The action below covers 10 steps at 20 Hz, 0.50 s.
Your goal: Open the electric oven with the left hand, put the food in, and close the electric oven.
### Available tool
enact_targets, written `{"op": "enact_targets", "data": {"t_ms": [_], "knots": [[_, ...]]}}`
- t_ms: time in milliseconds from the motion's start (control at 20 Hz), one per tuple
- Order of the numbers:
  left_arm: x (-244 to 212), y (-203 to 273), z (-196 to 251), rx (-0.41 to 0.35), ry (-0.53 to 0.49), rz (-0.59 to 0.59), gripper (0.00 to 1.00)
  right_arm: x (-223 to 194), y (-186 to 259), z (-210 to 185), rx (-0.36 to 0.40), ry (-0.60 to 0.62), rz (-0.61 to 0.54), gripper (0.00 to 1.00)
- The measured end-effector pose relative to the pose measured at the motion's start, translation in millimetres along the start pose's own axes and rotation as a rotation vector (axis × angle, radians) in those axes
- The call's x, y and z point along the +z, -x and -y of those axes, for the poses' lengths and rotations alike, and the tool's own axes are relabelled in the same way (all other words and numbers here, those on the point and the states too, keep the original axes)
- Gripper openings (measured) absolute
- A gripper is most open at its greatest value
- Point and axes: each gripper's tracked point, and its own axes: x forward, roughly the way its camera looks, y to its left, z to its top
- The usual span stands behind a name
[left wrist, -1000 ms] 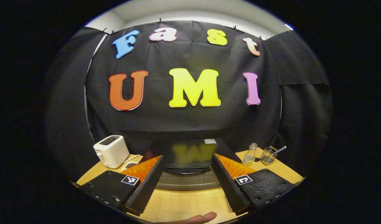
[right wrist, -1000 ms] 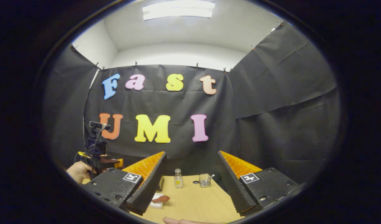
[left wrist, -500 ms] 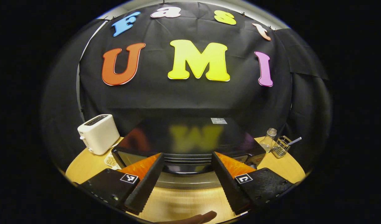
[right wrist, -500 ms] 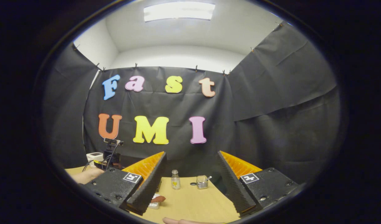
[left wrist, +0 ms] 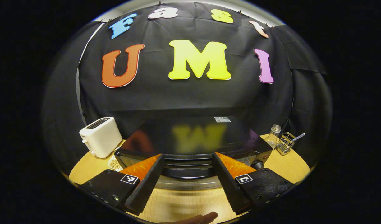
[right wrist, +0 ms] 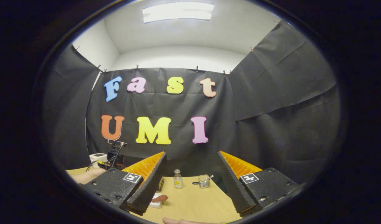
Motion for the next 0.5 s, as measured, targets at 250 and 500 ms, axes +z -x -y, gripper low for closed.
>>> {"op": "enact_targets", "data": {"t_ms": [250,500], "knots": [[-17,27,1,-0.013,-0.016,-0.002,0.97,6,7,-4,0.001,0.009,0.008,1.00],[-42,54,1,-0.022,-0.019,-0.005,0.97,9,16,-8,0.010,-0.009,0.018,1.00]]}}
